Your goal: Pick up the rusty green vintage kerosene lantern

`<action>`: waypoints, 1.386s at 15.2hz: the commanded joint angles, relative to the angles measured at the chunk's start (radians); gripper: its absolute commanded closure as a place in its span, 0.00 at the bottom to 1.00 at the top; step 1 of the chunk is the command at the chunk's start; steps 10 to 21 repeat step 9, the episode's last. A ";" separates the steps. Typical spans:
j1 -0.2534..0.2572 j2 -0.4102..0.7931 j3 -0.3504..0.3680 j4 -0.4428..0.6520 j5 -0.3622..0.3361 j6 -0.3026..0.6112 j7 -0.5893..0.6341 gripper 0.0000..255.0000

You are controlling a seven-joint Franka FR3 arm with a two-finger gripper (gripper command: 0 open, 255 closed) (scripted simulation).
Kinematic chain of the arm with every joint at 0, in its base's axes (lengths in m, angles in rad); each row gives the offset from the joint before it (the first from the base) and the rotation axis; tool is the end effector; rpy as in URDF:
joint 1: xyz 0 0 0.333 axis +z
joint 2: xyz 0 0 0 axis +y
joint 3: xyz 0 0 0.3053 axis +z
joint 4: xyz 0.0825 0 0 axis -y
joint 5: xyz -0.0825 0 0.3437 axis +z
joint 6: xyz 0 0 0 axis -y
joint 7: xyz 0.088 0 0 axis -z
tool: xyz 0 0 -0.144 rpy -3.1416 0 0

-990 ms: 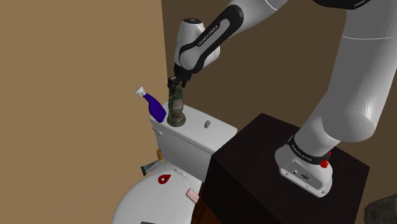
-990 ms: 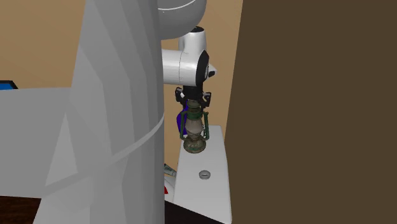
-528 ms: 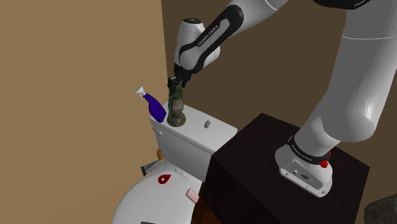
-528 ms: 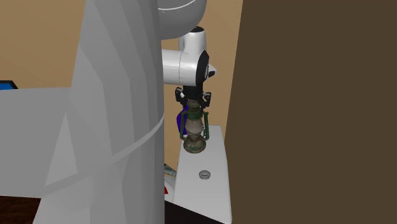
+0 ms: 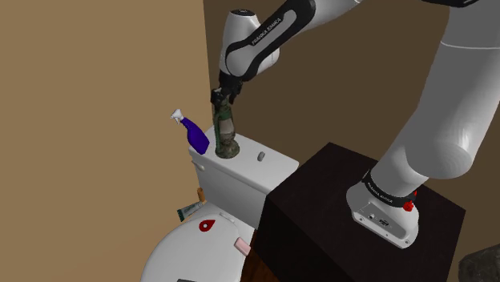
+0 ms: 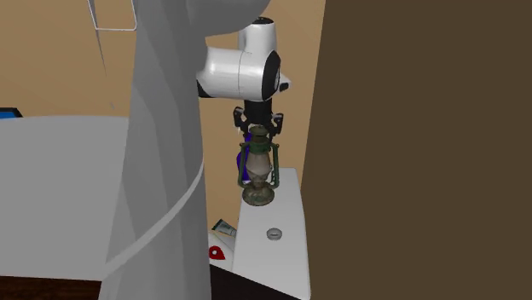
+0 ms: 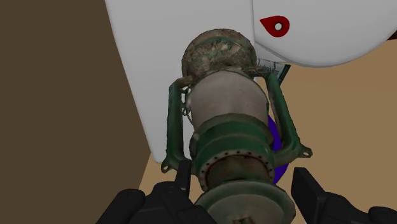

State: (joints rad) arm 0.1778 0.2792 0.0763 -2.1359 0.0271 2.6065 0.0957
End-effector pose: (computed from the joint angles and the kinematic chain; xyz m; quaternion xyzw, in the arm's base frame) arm 0.5492 0.1420 0.2774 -0.9931 -0.0654 -0.0912 0.0347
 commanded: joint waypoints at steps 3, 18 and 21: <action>-0.001 -0.038 0.001 0.013 0.002 -0.048 0.001 1.00; -0.002 -0.073 0.002 0.027 0.004 -0.098 0.001 1.00; -0.002 -0.073 0.002 0.027 0.004 -0.098 0.001 1.00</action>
